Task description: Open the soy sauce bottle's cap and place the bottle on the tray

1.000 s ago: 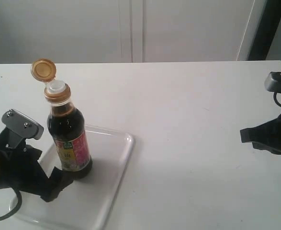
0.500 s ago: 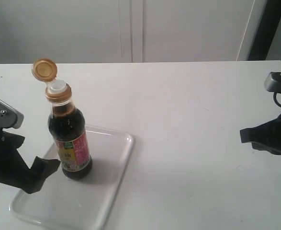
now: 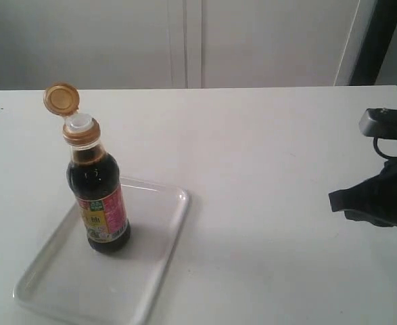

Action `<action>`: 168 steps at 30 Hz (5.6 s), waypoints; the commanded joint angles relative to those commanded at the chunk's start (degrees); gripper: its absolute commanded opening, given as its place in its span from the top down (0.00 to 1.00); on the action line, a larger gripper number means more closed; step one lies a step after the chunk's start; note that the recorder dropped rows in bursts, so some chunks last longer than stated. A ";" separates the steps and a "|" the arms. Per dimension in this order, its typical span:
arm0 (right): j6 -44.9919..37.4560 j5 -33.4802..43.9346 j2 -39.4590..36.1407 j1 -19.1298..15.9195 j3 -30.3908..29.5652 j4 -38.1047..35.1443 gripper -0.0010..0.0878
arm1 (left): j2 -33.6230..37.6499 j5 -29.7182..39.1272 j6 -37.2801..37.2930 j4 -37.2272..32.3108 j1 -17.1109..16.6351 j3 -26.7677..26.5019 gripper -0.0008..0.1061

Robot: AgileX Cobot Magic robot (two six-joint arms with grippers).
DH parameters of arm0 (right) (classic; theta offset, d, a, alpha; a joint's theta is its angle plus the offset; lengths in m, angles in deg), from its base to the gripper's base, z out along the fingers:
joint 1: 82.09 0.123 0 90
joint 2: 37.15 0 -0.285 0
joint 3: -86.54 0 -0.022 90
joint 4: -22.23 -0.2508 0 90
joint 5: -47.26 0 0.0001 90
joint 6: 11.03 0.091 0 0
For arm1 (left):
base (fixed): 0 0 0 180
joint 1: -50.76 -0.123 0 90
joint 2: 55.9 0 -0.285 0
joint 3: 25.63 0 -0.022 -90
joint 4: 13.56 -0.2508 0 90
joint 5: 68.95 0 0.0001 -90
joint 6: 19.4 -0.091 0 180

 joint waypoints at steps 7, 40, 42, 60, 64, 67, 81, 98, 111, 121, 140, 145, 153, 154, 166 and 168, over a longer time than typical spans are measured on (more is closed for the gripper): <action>-0.52 -0.84 0.00 0.00 0.39 2.45 0.99 | 0.00 7.80 -20.04 35.50 0.00 -0.10 0.99; 20.13 -28.33 50.22 -0.11 -20.80 23.17 0.99 | -46.60 -9.35 -41.82 89.70 0.00 -1.93 0.99; 20.13 -28.33 52.83 -0.11 -21.37 23.17 0.99 | -47.69 -9.47 -41.82 90.41 0.00 -1.21 0.99; 20.13 -28.30 57.32 -0.11 -21.74 23.30 0.99 | -50.17 -9.10 -41.82 90.53 0.00 -0.43 0.99; 20.13 -28.30 57.32 -0.11 -21.74 23.30 0.99 | -50.17 -8.96 -42.71 90.54 0.00 -0.43 0.99; 20.13 -28.30 57.32 -0.11 -21.74 23.30 0.99 | -50.17 -9.43 -46.44 92.92 0.00 -0.19 0.99; 20.13 -28.30 57.32 -0.11 -21.74 23.30 0.99 | -51.12 -16.26 -56.83 101.85 -12.26 9.04 0.99; 20.13 -28.18 57.30 -0.11 -21.74 23.30 0.99 | -58.69 -19.56 -56.83 102.12 -17.04 20.67 0.99; 20.13 -28.18 57.30 -0.11 -21.74 23.30 0.99 | -58.69 -20.99 -56.83 102.12 -17.23 23.40 0.99; 20.13 -28.18 57.30 -0.11 -21.74 23.30 0.99 | -58.69 -20.97 -56.83 102.12 -17.23 23.40 0.99; 20.13 -28.18 57.30 -0.11 -21.74 23.30 0.99 | -58.69 -20.97 -56.83 102.12 -17.23 23.40 0.99; 20.13 -28.18 57.30 -0.11 -21.74 23.30 0.99 | -58.69 -20.97 -56.83 102.12 -17.23 23.40 0.99; 20.13 -27.86 57.30 -0.11 -21.83 23.40 0.99 | -58.69 -20.97 -56.83 102.12 -17.23 23.40 0.99; 20.13 -27.20 57.34 -0.11 -21.83 24.25 0.99 | -58.69 -20.97 -56.83 102.12 -17.23 23.40 0.99; 29.77 -20.11 65.97 -0.11 -27.52 28.22 0.99 | -58.69 -20.97 -56.83 102.12 -17.23 23.40 0.99; 30.39 -20.00 66.94 -0.11 -28.92 28.22 0.99 | -58.69 -20.97 -56.83 102.12 -17.23 23.40 0.99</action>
